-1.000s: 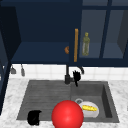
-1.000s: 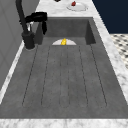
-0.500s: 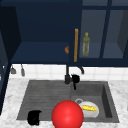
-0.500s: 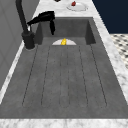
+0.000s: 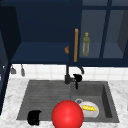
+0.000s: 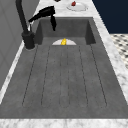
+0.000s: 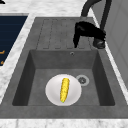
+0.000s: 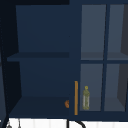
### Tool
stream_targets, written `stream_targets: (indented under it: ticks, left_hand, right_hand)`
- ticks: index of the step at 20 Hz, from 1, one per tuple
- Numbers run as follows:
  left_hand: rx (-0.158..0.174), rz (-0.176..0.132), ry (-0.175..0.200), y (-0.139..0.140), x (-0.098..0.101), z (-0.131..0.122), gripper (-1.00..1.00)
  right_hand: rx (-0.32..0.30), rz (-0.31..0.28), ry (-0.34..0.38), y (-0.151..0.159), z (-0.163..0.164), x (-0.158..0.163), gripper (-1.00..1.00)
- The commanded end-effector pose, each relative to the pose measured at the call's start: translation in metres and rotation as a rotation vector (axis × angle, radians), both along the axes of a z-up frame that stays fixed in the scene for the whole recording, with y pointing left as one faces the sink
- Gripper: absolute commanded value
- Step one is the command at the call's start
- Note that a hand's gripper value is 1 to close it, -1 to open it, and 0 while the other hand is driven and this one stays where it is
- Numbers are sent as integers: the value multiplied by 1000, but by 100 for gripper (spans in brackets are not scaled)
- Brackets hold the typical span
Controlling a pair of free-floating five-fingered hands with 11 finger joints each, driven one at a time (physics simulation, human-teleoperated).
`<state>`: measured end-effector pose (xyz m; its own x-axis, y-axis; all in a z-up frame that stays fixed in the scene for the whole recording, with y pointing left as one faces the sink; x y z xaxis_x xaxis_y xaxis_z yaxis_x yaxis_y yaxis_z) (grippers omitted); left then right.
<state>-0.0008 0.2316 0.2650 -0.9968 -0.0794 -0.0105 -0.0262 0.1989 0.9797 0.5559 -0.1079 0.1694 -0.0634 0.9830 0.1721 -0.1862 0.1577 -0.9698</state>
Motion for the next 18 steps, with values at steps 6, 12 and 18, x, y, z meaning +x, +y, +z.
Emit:
stream_targets:
  ticks: [6,12,18]
  left_hand:
    - [0,0,0,0,0,0,0]
    - [0,0,0,0,0,0,0]
    - [0,0,0,0,0,0,0]
  right_hand:
    - [98,14,109,-18,6,14,-100]
    - [131,29,197,-23,11,21,-100]
    - [171,41,265,-29,17,31,-100]
